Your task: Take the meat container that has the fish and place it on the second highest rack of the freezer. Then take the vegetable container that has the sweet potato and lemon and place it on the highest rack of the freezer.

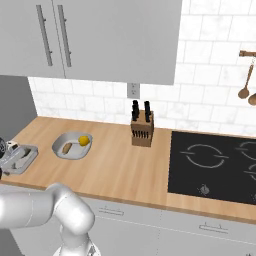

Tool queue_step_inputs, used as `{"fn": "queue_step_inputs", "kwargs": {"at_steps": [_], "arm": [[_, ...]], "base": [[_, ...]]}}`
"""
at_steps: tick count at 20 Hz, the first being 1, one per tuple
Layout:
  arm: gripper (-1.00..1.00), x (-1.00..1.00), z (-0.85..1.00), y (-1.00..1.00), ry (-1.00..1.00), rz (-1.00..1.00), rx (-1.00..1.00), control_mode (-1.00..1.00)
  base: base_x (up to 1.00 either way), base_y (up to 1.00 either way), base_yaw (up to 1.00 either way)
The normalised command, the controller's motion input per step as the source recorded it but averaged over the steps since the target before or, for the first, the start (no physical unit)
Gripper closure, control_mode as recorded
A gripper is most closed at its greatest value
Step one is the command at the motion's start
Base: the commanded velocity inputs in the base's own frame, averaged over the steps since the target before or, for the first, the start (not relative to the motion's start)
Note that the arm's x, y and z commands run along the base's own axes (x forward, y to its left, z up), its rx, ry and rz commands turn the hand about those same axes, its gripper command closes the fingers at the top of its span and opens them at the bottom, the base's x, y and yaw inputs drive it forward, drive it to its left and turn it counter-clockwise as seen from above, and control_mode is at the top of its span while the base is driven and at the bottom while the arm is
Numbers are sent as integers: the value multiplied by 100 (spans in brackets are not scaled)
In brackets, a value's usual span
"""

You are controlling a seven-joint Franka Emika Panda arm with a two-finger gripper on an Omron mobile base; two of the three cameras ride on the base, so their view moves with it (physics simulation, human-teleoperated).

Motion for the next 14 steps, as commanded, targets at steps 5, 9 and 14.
{"fn": "queue_step_inputs", "kwargs": {"at_steps": [5, 9, 14], "arm": [[100, 0, 7, -1, -2, 0, 0, -100], [100, -14, 61, 0, -9, 0, 0, -100], [100, -37, 69, -5, -11, 0, 0, -100]], "base": [[0, 0, 0], [0, 0, 0], [0, 0, 0]]}}
